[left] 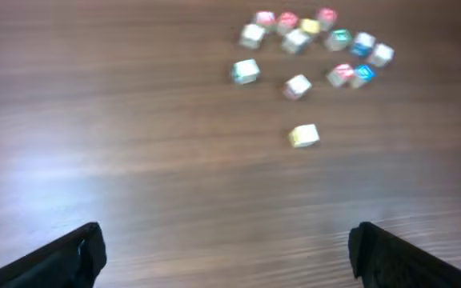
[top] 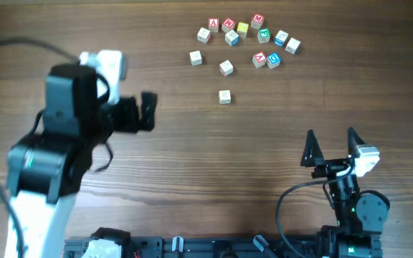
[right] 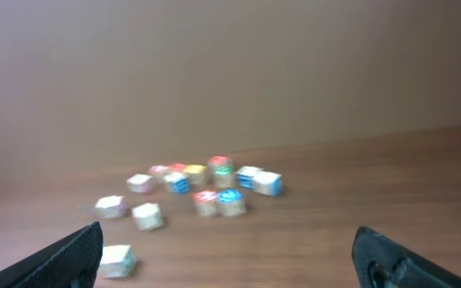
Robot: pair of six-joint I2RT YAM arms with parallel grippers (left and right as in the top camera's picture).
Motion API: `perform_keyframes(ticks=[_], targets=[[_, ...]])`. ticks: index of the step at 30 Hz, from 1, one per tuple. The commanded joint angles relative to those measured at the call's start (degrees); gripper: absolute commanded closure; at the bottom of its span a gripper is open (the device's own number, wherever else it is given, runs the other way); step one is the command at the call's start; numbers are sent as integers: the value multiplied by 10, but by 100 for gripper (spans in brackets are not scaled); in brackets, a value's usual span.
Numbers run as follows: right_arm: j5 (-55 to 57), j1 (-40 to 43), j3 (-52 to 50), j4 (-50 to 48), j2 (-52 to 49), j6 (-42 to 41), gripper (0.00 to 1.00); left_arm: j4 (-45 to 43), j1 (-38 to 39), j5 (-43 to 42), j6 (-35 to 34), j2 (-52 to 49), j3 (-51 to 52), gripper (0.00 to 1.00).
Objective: Form a tower
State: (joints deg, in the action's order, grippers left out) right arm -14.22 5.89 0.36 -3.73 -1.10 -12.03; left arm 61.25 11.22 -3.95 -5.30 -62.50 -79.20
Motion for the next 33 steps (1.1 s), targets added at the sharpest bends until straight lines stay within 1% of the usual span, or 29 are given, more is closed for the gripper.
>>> perform_keyframes(ticks=[1,3,5,6,8,12,18,19,22,24,26,28,29,32,33], targets=[[-95,0,12,4,-17,-68,0,32,-2,67,-31,95,21,0],[-111,0,38,4,-56,-79,0,46,-2,70,-32,141,42,0],[-119,0,73,6,-105,-77,0,60,-2,93,-52,176,69,0],[-121,0,103,15,-147,-71,0,67,-2,106,-62,189,84,0],[-130,0,188,61,-252,-23,0,67,-2,115,-101,221,125,0],[-130,-5,421,247,-479,71,0,76,-2,116,-106,227,142,0],[-109,-53,714,429,-736,140,0,118,-2,131,-106,227,142,0],[-117,-68,782,443,-807,141,0,133,-2,146,-106,227,142,0],[-130,-80,800,419,-884,132,0,136,-2,145,-106,227,142,0],[-155,-93,800,360,-934,172,0,136,-2,145,-106,227,142,0],[-85,-118,815,336,-981,181,0,136,-2,145,-106,227,142,0],[-21,-149,867,353,-1045,203,0,136,-2,145,-106,227,142,0],[7,-166,912,372,-1088,224,0,136,-2,145,-106,227,142,0],[61,-189,987,394,-1164,237,0,136,-2,145,-106,227,142,0],[88,-194,1023,401,-1207,249,0,136,-2,145,-106,227,142,0]])
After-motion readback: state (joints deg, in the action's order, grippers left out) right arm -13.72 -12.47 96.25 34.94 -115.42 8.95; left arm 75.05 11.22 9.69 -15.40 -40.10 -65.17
